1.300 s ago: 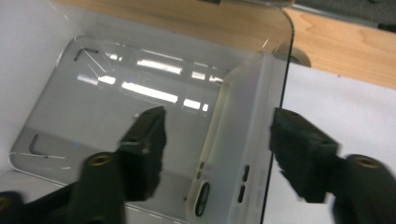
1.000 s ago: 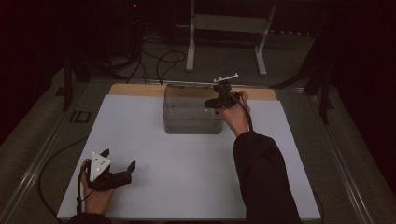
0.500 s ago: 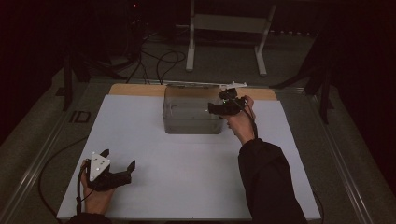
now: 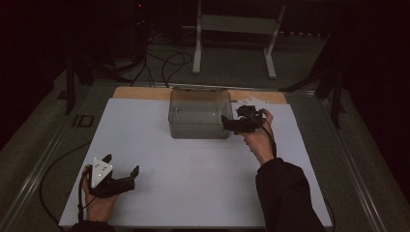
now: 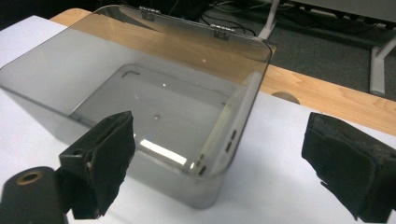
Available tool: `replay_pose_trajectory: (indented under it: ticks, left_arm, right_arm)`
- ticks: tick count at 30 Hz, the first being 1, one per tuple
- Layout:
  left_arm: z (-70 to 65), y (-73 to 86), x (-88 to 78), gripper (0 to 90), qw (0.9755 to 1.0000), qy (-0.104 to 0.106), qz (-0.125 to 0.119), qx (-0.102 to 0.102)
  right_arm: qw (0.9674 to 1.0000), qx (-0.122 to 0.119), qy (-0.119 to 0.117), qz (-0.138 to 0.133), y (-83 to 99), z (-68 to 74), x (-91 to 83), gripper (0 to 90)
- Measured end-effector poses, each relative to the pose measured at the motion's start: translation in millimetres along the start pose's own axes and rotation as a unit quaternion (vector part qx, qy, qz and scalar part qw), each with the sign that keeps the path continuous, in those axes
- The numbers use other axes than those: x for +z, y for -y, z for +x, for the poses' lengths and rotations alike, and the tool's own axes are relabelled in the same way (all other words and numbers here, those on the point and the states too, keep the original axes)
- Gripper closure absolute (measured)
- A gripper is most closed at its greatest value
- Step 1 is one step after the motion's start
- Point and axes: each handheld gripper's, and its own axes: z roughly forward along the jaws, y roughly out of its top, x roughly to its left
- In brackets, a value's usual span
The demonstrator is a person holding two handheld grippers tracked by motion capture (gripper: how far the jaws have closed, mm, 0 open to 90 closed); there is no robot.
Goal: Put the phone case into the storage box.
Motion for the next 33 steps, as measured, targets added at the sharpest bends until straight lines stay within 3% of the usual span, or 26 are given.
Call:
replay_pose_trajectory:
  ticks: [12,20,23,28,31,33]
  left_arm:
    - [7.3,-2.1,-7.3,0.2,0.9998,-0.006,-0.011,-0.013]
    - [10.8,-4.7,-11.4,0.2,0.9997,0.000,-0.017,-0.016]
    - [11.3,-5.6,-12.2,0.2,0.9997,0.003,-0.019,-0.015]
    - [11.9,-7.0,-13.5,0.2,0.9996,0.008,-0.022,-0.014]
    - [12.1,-7.6,-14.5,0.1,0.9995,0.011,-0.025,-0.013]
    - [12.2,-7.7,-14.8,0.2,0.9996,0.014,-0.025,-0.010]
  right_arm:
    - [0.9986,0.000,-0.004,-0.052,47.6,-14.1,-49.4,9.3]
    - [0.9970,-0.022,-0.012,-0.074,74.3,-12.0,-78.7,9.3]
    - [0.9969,-0.026,-0.009,-0.074,87.5,-10.2,-82.6,9.3]
    - [0.9967,-0.006,-0.012,-0.079,104.9,-12.1,-87.4,9.4]
    - [0.9952,-0.004,-0.011,-0.097,114.7,-10.4,-91.0,9.6]
    - [0.9957,0.000,-0.010,-0.092,122.7,-11.0,-90.9,9.6]
